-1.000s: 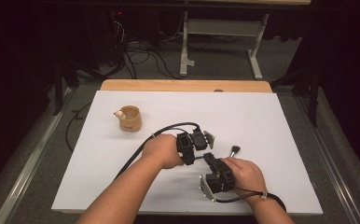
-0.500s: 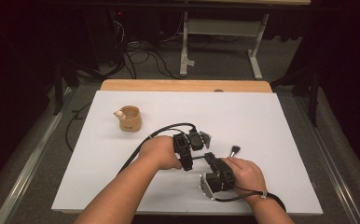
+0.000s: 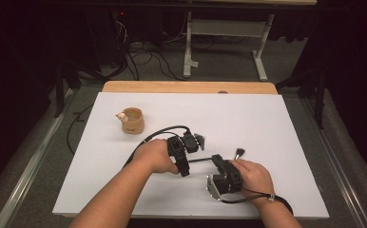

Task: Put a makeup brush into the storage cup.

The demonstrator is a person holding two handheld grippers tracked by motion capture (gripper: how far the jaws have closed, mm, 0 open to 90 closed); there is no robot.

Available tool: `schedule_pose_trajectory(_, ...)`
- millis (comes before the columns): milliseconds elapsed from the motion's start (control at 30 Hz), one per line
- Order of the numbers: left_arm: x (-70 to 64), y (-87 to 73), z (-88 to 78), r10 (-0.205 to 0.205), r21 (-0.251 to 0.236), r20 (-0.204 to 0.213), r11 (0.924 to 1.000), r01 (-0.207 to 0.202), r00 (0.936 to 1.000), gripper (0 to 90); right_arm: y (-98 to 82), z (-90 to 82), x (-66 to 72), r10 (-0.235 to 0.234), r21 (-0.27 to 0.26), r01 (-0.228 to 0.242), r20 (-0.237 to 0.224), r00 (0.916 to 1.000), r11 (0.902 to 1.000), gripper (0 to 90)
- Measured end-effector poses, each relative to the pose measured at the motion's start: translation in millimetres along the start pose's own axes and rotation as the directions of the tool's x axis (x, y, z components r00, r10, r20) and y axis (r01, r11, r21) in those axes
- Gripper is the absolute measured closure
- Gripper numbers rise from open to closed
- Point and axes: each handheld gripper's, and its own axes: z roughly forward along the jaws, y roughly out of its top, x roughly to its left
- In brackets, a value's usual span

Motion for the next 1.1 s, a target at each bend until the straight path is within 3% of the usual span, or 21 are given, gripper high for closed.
schedule_pose_trajectory(67,2.3,-5.1,2.2,-0.014,-0.001,0.004,0.9999,0.014,0.9999,19.9,-1.8,0.2,-4.1,-0.041,-0.001,0.041,-0.001,0.9992,0.9992,87.3)
schedule_pose_trajectory(100,3.5,-7.7,3.2,-0.022,-0.002,0.007,0.9998,0.022,0.9997,19.6,-2.6,-0.3,-3.1,-0.015,0.006,0.016,-0.001,0.9999,0.9999,87.3)
schedule_pose_trajectory(333,11.1,-26.4,9.9,-0.058,-0.012,0.025,0.9982,0.058,0.9980,18.5,-6.8,-0.4,-6.3,-0.038,0.010,0.038,0.003,0.9993,0.9992,87.3)
schedule_pose_trajectory(400,13.5,-32.0,11.8,-0.069,-0.009,0.023,0.9975,0.069,0.9973,18.5,-7.7,-0.6,-5.6,-0.015,0.016,0.015,0.001,0.9999,0.9998,87.3)
schedule_pose_trajectory(700,24.8,-62.1,22.6,-0.159,-0.049,0.036,0.9858,0.161,0.9866,17.3,-9.9,-0.6,-6.5,-0.019,0.020,0.019,0.003,0.9998,0.9996,87.3)
schedule_pose_trajectory(1000,34.1,-94.0,27.5,-0.262,-0.143,0.032,0.9537,0.264,0.9644,15.5,-10.5,-0.7,-6.8,0.004,0.019,-0.004,0.008,1.0000,0.9998,87.2)
schedule_pose_trajectory(1100,36.7,-103.9,26.9,-0.297,-0.186,0.044,0.9355,0.300,0.9537,14.5,-10.8,-0.3,-6.9,0.009,0.019,-0.009,0.008,0.9999,0.9998,87.2)
